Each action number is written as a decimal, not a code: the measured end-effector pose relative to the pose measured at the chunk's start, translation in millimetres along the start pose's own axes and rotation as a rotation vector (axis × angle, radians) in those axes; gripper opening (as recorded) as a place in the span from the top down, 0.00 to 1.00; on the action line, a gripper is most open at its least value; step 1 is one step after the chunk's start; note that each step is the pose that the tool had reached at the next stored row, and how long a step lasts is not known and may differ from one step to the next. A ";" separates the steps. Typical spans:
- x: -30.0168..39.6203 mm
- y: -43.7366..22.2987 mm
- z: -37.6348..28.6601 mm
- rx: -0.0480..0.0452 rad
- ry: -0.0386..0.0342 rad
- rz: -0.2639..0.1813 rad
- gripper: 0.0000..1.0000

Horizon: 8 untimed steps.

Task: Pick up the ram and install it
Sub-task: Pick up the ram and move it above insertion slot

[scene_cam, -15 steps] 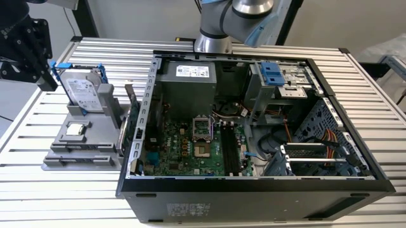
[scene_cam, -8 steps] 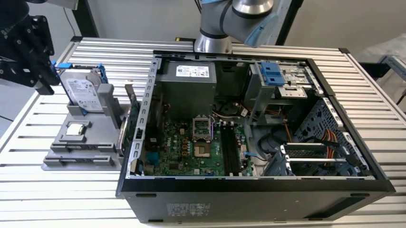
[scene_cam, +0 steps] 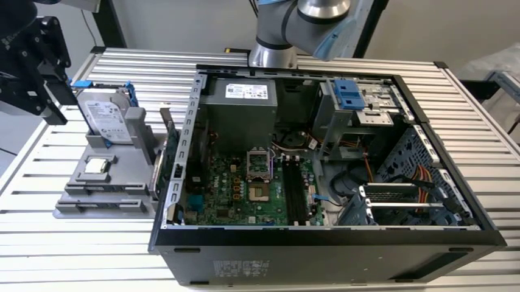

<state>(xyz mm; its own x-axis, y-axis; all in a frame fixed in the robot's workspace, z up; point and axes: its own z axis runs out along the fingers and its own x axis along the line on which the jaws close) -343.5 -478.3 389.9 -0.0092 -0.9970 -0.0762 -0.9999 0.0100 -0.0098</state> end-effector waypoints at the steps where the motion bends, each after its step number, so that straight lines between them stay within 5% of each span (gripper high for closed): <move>1: 0.0 0.0 0.1 0.0000 0.0001 0.000 0.00; 8: 0.4 0.0 4.6 -0.0018 0.0043 0.000 0.00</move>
<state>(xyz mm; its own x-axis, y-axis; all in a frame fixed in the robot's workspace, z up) -343.4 -478.3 385.3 -0.0092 -0.9974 -0.0719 -0.9999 0.0098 -0.0080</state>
